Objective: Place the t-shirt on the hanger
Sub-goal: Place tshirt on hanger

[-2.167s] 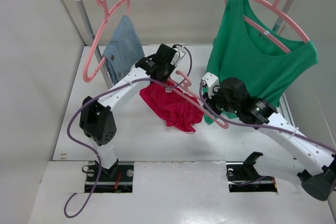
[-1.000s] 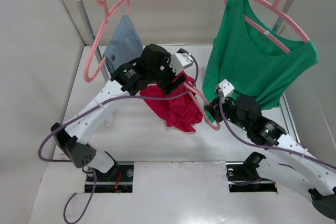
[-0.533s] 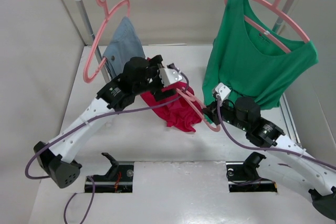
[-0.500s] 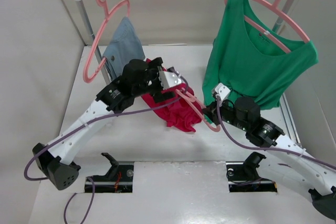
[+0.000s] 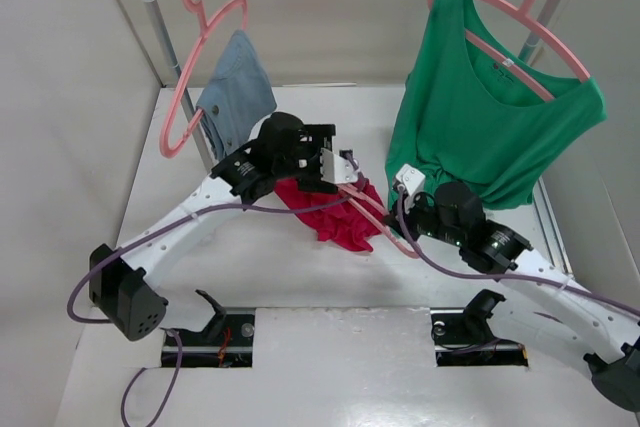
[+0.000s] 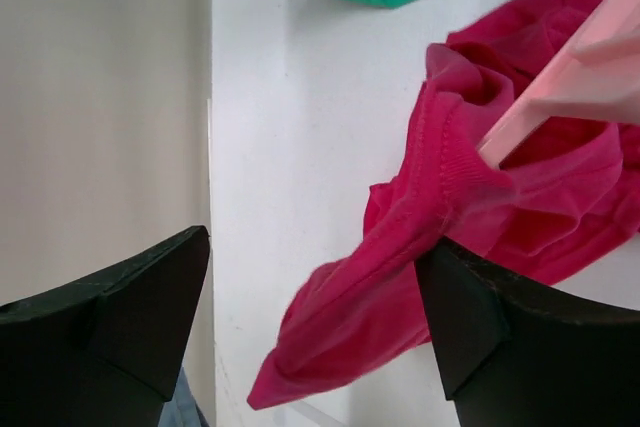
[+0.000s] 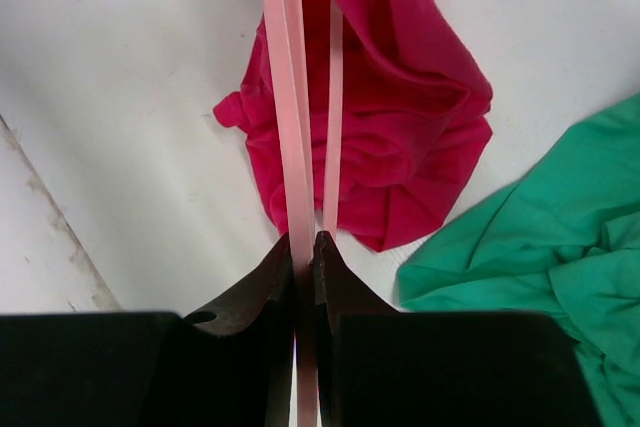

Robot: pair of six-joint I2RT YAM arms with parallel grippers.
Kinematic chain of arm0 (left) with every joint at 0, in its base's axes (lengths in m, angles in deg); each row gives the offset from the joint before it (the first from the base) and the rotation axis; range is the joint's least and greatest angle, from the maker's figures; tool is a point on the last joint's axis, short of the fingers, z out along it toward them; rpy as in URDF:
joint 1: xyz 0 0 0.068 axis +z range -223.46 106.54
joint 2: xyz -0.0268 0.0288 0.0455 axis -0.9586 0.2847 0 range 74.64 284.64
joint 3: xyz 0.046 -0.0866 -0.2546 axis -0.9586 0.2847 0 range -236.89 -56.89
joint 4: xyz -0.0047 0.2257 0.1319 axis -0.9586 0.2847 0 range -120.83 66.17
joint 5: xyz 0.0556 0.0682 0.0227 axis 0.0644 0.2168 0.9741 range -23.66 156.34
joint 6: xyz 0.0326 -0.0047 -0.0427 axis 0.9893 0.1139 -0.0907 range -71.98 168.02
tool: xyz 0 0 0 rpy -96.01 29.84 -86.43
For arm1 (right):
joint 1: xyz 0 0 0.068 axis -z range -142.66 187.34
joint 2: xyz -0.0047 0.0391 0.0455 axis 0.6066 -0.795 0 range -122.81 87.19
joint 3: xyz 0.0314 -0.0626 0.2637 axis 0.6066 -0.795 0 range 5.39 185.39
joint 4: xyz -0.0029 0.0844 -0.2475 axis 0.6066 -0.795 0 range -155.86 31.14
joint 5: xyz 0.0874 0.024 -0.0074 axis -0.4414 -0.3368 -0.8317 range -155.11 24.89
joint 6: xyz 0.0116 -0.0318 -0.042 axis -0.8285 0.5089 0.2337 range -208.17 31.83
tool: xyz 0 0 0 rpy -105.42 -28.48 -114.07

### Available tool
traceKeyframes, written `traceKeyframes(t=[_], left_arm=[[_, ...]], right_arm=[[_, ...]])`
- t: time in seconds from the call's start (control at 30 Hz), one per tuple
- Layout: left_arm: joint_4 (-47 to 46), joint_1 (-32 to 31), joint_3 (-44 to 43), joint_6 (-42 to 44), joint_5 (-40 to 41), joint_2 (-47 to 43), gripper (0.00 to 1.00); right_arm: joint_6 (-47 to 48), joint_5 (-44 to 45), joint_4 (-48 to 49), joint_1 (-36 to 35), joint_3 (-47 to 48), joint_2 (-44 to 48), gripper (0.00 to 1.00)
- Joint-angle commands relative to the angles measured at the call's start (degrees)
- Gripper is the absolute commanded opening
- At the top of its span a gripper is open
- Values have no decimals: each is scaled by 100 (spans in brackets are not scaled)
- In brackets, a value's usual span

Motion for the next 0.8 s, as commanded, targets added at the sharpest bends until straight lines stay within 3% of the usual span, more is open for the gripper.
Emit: traceKeyframes(t=[0.0,0.07,0.13,0.2,0.27,0.3,0.33,0.67,0.77], left_arm=[[535,-38,-131,616,-317,102,77],[809,-38,-210,669,-239,243,45],[1283,-38,-359,669,-238,296,38],[1539,85,-430,721,-343,462,38],[1820,85,-482,721,-493,524,29],[1899,85,-482,721,-545,585,20],[1970,85,-482,660,-607,586,0],[2638,287,-685,466,-1557,753,2],[2508,287,-615,467,-1653,700,32]], right_arm=[[-51,-140,625,36,413,41,0],[-51,-70,625,89,413,110,0],[-51,10,625,89,466,111,0],[10,10,625,89,466,111,0],[80,10,677,150,527,41,0],[141,-69,677,211,527,41,0],[142,-130,677,212,527,-29,0],[300,-298,677,432,642,-83,0],[352,-351,677,484,694,-30,0]])
